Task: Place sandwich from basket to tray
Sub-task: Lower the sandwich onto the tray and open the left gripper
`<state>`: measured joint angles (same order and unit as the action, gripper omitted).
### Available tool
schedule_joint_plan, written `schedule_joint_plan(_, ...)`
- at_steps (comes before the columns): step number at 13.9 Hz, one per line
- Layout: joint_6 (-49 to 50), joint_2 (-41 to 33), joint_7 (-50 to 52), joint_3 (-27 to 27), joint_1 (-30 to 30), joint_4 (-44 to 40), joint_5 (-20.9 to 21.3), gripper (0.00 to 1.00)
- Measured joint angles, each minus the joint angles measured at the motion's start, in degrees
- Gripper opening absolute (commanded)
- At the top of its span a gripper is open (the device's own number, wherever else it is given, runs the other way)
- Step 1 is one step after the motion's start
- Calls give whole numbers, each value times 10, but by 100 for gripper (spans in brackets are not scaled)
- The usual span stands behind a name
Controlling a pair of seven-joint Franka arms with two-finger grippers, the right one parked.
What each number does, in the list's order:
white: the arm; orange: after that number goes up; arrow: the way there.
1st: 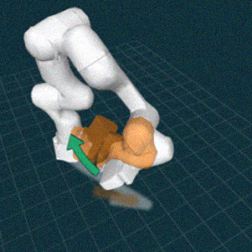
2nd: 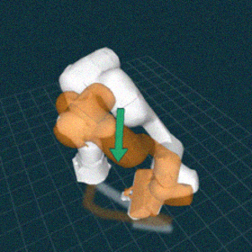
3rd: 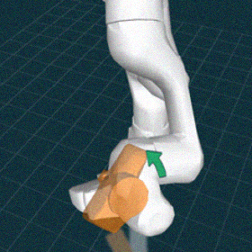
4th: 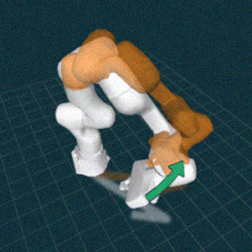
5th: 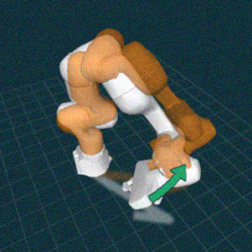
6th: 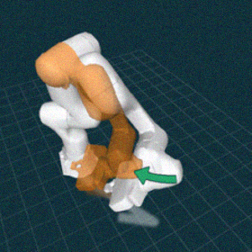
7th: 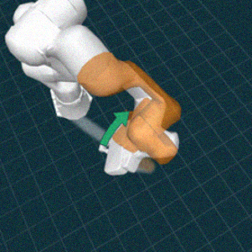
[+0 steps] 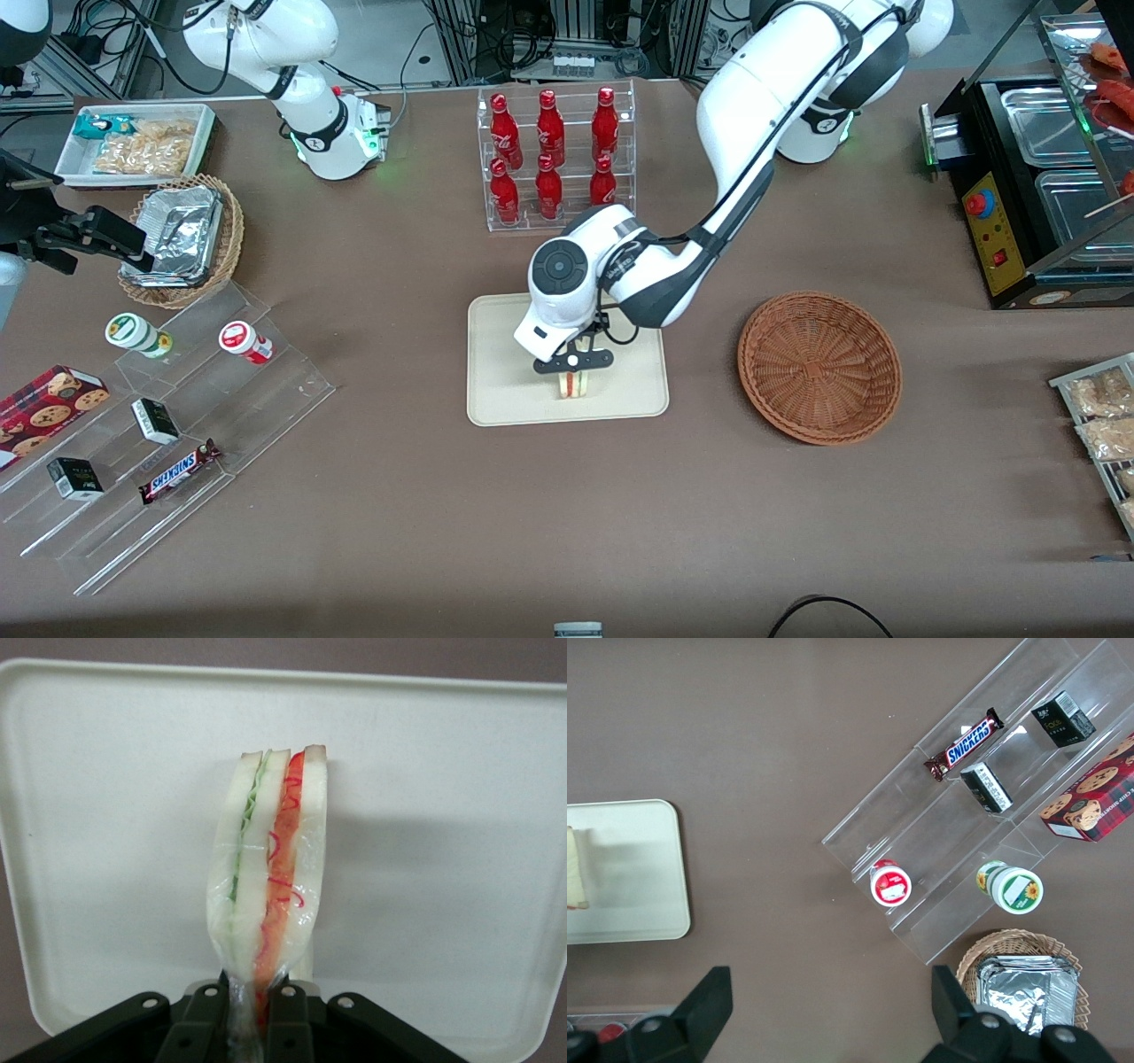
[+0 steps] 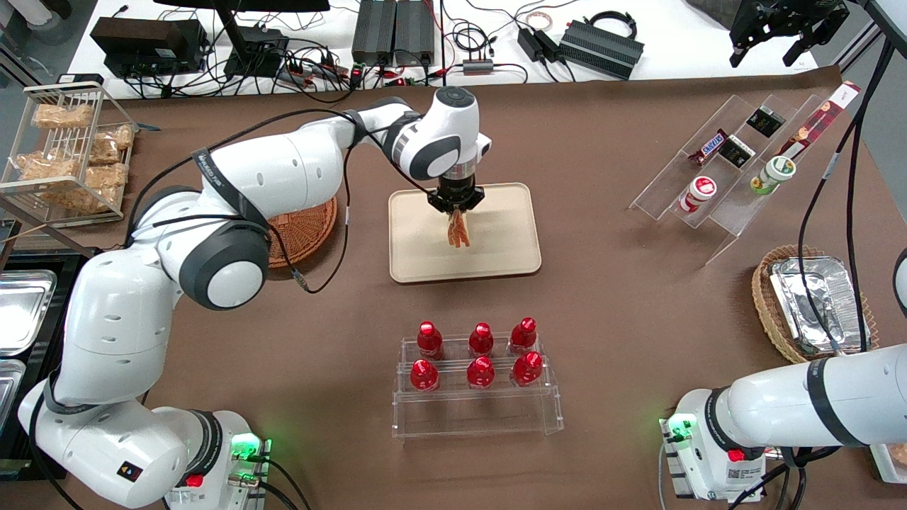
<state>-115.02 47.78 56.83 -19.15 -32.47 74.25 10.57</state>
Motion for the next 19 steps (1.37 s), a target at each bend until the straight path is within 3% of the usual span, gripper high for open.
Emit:
schedule_joint_plan(2, 0, 7, 5, 0, -5, -6, 1, 8)
schedule_joint_plan(3, 0, 9, 6, 0, -6, -8, 1, 29)
schedule_joint_plan(4, 0, 11, 6, 0, -6, -9, 1, 98)
schedule_joint_plan(11, 1, 5, 27, 1, -5, -27, 2, 100)
schedule_joint_plan(19, 102, -82, 54, 5, 46, -14, 2, 100)
